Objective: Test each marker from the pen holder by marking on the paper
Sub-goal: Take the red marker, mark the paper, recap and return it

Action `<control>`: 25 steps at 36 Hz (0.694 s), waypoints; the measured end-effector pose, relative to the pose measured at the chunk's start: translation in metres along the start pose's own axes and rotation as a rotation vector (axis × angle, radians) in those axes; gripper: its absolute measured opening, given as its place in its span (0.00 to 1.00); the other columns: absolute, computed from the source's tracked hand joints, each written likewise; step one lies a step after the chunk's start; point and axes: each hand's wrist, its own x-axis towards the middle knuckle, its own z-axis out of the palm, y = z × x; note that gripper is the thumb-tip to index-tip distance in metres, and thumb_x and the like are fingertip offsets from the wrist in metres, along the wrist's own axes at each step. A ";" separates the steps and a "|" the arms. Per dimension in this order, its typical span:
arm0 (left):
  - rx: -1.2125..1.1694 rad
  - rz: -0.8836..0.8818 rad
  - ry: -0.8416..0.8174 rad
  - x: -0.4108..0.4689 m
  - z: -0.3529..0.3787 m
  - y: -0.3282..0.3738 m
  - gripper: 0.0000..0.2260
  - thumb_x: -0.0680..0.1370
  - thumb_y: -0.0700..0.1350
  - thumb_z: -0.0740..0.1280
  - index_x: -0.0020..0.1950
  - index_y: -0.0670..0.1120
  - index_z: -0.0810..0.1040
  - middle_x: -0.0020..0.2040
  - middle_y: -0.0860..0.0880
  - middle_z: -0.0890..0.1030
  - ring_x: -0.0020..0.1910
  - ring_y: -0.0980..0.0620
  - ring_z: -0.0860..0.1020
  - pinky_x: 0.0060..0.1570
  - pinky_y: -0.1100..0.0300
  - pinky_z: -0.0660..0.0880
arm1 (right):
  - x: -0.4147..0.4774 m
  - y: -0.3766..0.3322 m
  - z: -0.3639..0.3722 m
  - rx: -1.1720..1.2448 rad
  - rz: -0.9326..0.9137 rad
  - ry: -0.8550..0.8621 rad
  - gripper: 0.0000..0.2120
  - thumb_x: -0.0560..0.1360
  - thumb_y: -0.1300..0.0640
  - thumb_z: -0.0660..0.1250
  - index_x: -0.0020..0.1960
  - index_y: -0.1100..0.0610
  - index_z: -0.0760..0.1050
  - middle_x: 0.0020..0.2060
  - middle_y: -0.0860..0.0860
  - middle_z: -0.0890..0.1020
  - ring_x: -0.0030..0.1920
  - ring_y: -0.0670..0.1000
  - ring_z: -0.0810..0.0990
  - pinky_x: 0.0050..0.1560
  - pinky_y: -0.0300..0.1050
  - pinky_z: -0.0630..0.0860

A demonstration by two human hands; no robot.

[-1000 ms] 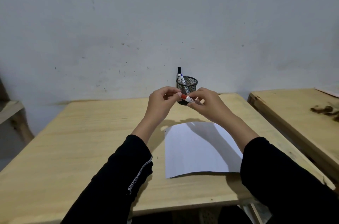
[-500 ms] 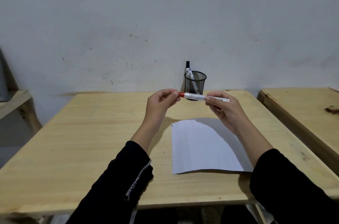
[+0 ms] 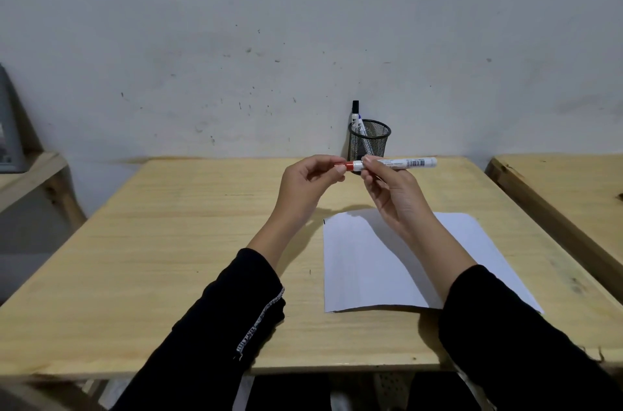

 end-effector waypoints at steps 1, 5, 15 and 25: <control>0.021 0.007 0.001 0.001 -0.002 -0.001 0.07 0.74 0.35 0.69 0.44 0.46 0.82 0.36 0.52 0.83 0.36 0.58 0.80 0.46 0.67 0.76 | 0.000 0.000 0.001 -0.023 -0.009 -0.017 0.03 0.74 0.65 0.66 0.43 0.61 0.77 0.35 0.52 0.78 0.31 0.42 0.78 0.36 0.28 0.76; 0.049 0.004 0.022 0.003 -0.007 -0.004 0.07 0.75 0.35 0.67 0.44 0.46 0.82 0.34 0.52 0.82 0.33 0.60 0.80 0.43 0.68 0.77 | -0.001 -0.001 0.002 -0.075 -0.032 -0.062 0.04 0.74 0.66 0.66 0.43 0.60 0.77 0.35 0.53 0.78 0.32 0.43 0.79 0.37 0.29 0.76; 0.317 -0.117 0.105 0.006 -0.046 -0.020 0.03 0.74 0.39 0.69 0.41 0.44 0.82 0.39 0.47 0.82 0.33 0.57 0.77 0.41 0.67 0.75 | -0.002 -0.010 -0.005 -0.082 -0.096 -0.009 0.06 0.75 0.67 0.65 0.42 0.59 0.77 0.30 0.47 0.82 0.32 0.42 0.80 0.38 0.29 0.76; 0.850 -0.255 -0.072 0.005 -0.055 -0.044 0.03 0.72 0.37 0.66 0.42 0.40 0.79 0.33 0.53 0.73 0.32 0.56 0.70 0.32 0.66 0.67 | 0.000 -0.002 -0.010 -0.176 -0.078 0.003 0.05 0.74 0.67 0.66 0.41 0.59 0.77 0.29 0.47 0.82 0.33 0.43 0.78 0.38 0.30 0.76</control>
